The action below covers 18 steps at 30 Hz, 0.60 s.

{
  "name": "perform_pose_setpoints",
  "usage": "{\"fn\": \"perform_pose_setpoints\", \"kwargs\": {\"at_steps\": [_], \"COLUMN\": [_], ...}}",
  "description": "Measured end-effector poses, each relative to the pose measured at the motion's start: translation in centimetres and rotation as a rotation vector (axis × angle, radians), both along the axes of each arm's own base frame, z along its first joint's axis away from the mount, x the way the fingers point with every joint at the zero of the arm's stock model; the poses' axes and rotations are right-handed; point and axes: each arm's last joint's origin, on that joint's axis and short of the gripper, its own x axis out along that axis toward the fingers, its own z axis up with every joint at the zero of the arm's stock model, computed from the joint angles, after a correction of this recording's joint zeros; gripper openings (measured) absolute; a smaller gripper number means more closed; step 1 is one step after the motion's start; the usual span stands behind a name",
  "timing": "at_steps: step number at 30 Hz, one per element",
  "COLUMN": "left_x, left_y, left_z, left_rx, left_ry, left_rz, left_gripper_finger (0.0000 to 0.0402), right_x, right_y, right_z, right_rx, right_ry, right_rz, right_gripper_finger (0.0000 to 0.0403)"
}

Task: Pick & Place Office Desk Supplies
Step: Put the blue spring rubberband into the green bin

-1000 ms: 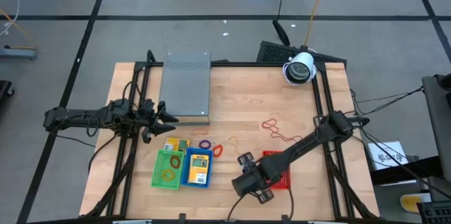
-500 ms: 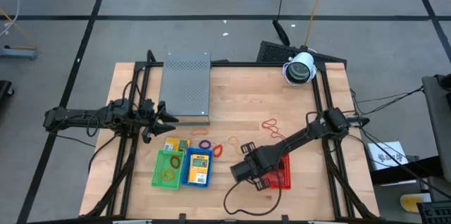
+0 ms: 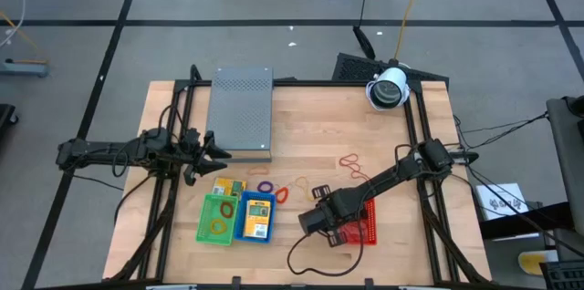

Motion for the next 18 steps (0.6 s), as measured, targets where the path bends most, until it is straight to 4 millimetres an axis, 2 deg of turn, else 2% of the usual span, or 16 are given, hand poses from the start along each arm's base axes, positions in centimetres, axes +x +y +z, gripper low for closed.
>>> {"fn": "perform_pose_setpoints", "kwargs": {"at_steps": [18], "left_x": [0.0], "left_y": [0.0], "left_z": [0.0], "left_rx": [-0.001], "left_ry": [0.000], "left_rz": [0.000], "left_gripper_finger": [0.0186], "right_x": [-0.3], "right_y": [-0.1], "right_z": [-1.6], "right_rx": [0.023], "right_ry": [-0.018], "right_rz": [-0.053], "right_gripper_finger": [0.0089]}}
